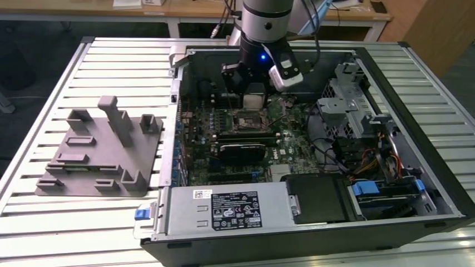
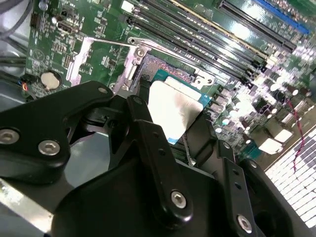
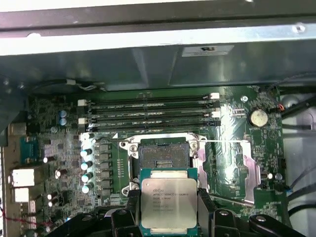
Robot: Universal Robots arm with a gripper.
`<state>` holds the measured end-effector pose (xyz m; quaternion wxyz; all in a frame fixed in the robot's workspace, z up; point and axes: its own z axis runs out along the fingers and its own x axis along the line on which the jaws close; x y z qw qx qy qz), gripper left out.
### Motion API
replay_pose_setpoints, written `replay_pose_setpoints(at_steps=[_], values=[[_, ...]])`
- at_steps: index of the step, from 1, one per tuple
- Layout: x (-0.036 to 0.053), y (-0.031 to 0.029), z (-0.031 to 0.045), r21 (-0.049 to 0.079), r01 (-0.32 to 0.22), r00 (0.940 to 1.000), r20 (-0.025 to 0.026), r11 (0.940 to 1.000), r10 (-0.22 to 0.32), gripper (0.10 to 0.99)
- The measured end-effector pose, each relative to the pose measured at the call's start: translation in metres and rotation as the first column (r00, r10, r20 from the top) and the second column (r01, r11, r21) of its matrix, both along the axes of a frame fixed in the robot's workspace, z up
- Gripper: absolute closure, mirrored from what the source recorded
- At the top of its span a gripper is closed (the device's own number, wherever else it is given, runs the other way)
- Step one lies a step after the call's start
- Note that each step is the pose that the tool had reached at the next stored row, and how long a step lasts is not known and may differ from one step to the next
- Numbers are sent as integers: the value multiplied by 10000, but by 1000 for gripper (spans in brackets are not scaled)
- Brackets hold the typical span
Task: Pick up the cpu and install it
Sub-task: 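Place the cpu into insertion slot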
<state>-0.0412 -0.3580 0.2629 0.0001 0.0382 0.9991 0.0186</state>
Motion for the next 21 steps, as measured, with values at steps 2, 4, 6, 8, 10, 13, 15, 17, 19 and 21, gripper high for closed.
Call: replay_pose_setpoints(at_steps=[2, 4, 6, 8, 10, 13, 15, 17, 19, 21], values=[[0, 0, 0, 0, 357, 9994, 0, 9994, -357, 545], [0, 0, -1, -1, 716, 9974, -1, 9974, -716, 545], [0, 0, -1, -1, 1092, 9940, -1, 9940, -1092, 545], [0, 0, -2, -1, 1448, 9895, -1, 9895, -1448, 545], [0, 0, -2, -2, 1802, 9836, -1, 9836, -1802, 545], [0, 0, -3, -1, 2347, 9721, -1, 9721, -2347, 545], [0, 0, -5, 0, 2694, 9630, -1, 9630, -2694, 545], [0, 0, -6, 0, 3039, 9527, -1, 9527, -3039, 545], [0, 0, -6, -1, 3377, 9412, 0, 9412, -3377, 545], [0, 0, -7, 0, 3718, 9283, 0, 9283, -3718, 545]])
